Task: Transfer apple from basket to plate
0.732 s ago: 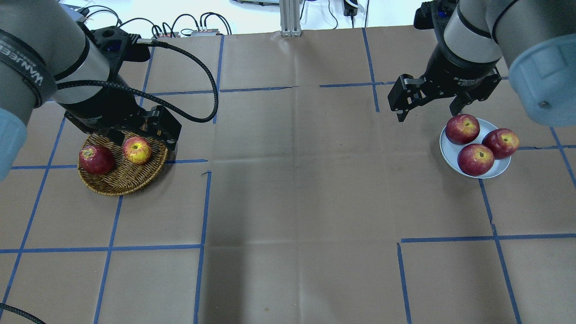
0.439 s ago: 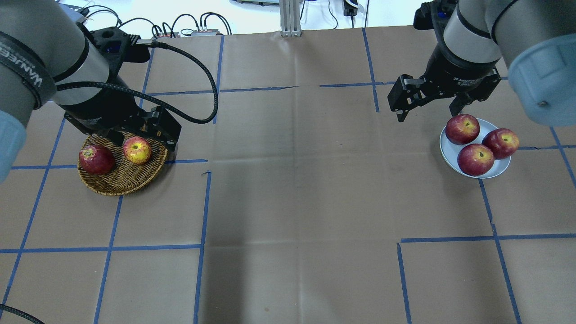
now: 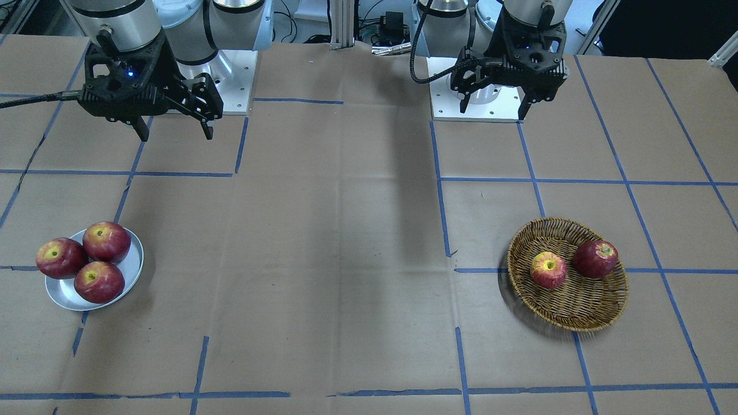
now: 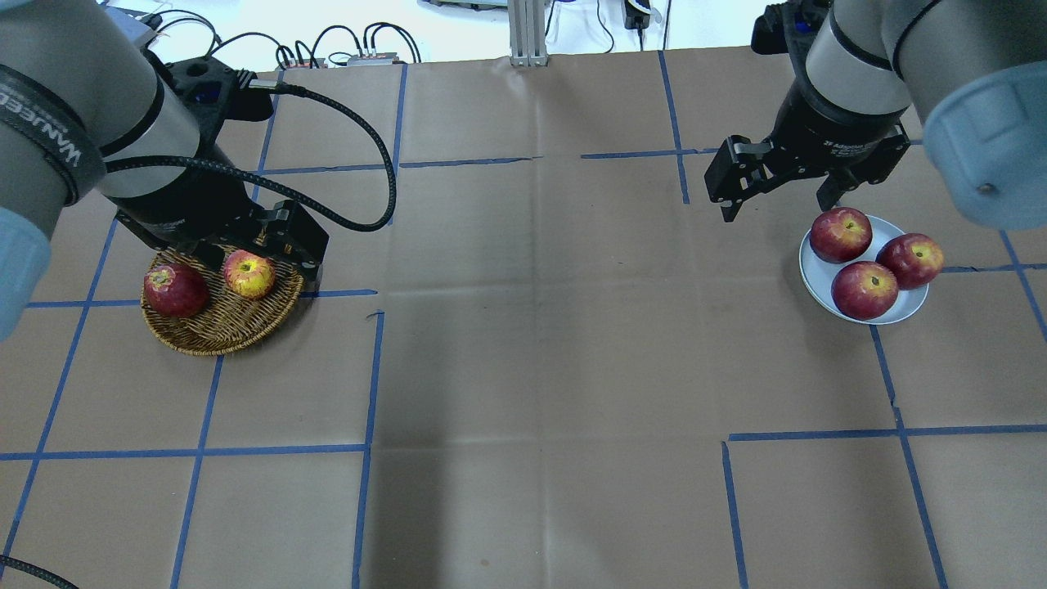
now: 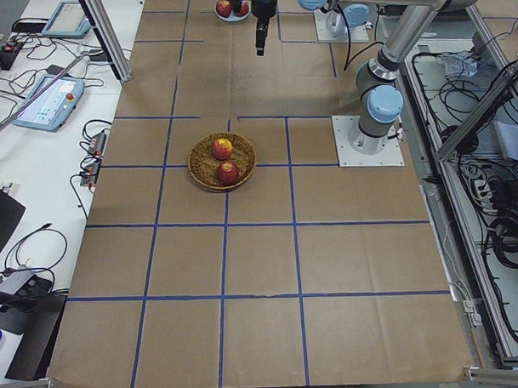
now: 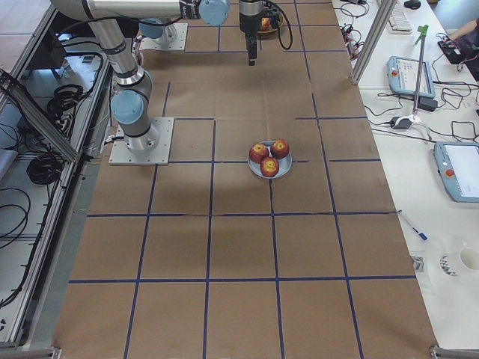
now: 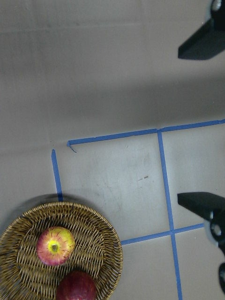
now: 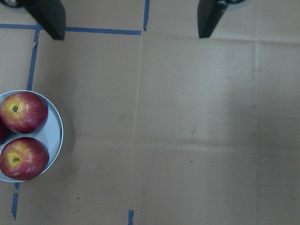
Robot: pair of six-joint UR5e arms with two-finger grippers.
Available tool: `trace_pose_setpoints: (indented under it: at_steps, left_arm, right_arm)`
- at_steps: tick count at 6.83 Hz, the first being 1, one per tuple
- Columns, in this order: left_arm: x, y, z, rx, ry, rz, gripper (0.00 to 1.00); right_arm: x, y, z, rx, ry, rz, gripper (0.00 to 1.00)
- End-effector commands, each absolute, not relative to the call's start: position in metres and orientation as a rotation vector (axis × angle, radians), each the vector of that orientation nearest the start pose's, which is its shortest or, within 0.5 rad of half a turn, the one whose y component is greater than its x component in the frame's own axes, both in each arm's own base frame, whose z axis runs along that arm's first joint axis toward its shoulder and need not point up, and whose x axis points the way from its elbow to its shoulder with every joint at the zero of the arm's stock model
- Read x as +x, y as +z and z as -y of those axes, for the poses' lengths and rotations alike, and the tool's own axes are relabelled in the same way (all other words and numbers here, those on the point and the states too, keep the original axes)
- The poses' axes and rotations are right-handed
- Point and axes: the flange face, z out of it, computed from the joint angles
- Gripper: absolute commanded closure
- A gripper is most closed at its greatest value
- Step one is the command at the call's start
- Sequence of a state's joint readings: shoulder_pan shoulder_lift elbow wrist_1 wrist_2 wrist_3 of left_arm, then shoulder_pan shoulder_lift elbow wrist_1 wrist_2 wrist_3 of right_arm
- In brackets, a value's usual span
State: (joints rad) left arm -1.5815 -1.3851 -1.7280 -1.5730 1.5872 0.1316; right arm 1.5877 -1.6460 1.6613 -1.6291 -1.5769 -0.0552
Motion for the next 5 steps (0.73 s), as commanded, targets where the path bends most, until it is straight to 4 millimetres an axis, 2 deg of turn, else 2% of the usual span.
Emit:
trace_pose_setpoints:
  at_steps: [1, 2, 5]
  left_arm:
    - [-0.1373, 0.5079, 0.4116, 0.209, -0.095, -3.125, 0.0]
    - [-0.1351, 0.5045, 0.4161, 0.177, -0.114, -3.123, 0.0]
    - [-0.1345, 0.4991, 0.4099, 0.191, -0.083, -3.118, 0.0]
  right_arm:
    - [0.1405, 0.4851, 0.4618, -0.113, -0.067, -3.146, 0.0]
    - [0.1405, 0.4851, 0.4618, -0.113, -0.067, -3.146, 0.0]
    - [0.1405, 0.4844, 0.4623, -0.113, -0.065, -3.146, 0.0]
